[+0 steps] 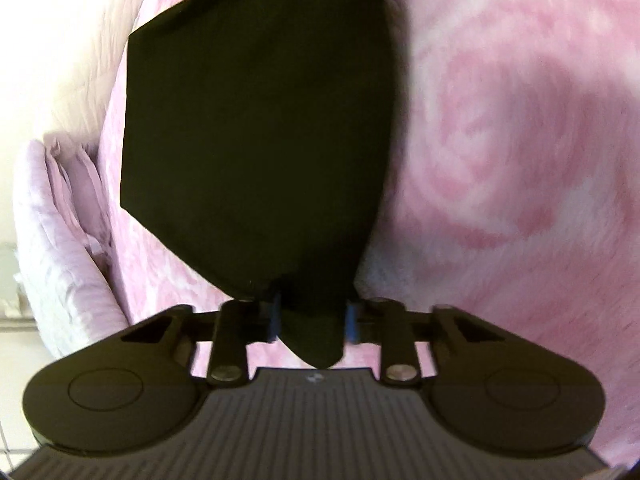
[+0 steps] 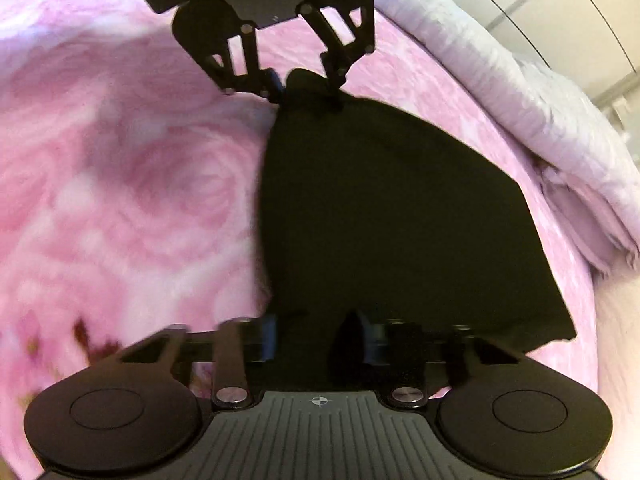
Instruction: Fold clothes
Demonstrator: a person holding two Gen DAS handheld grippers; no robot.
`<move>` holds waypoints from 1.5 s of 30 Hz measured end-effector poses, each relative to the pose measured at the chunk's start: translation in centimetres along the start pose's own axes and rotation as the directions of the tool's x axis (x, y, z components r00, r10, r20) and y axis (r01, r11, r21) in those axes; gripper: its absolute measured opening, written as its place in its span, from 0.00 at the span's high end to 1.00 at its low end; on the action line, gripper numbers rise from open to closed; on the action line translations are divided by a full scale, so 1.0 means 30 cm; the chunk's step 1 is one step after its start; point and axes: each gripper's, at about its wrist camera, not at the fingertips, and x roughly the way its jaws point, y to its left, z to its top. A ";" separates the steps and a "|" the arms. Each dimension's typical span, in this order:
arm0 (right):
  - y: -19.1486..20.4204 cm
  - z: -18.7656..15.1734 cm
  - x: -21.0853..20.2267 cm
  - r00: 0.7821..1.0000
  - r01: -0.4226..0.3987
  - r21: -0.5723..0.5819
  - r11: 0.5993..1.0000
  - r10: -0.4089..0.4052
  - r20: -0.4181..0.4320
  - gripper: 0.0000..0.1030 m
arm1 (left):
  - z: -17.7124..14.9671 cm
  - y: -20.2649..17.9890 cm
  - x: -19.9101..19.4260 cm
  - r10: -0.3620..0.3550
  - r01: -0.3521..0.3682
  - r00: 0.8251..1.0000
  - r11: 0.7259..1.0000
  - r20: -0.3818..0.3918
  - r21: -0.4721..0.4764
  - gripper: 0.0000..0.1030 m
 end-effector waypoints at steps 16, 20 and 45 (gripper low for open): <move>-0.218 -0.407 -0.252 0.969 0.055 0.133 0.990 -0.021 -0.244 0.71 | 0.480 0.010 -0.290 -0.333 0.381 0.921 0.880 0.204 -0.283 0.81; -0.250 -0.478 -0.331 0.986 0.076 0.632 0.771 0.036 -0.163 0.50 | 0.305 0.134 -0.311 -0.371 0.468 0.881 0.774 0.293 -0.428 0.71; -0.880 -1.091 -0.244 0.978 -0.193 0.960 -0.202 -0.121 0.171 0.89 | 0.214 0.748 0.234 -0.261 0.318 0.946 0.618 0.193 -0.719 0.50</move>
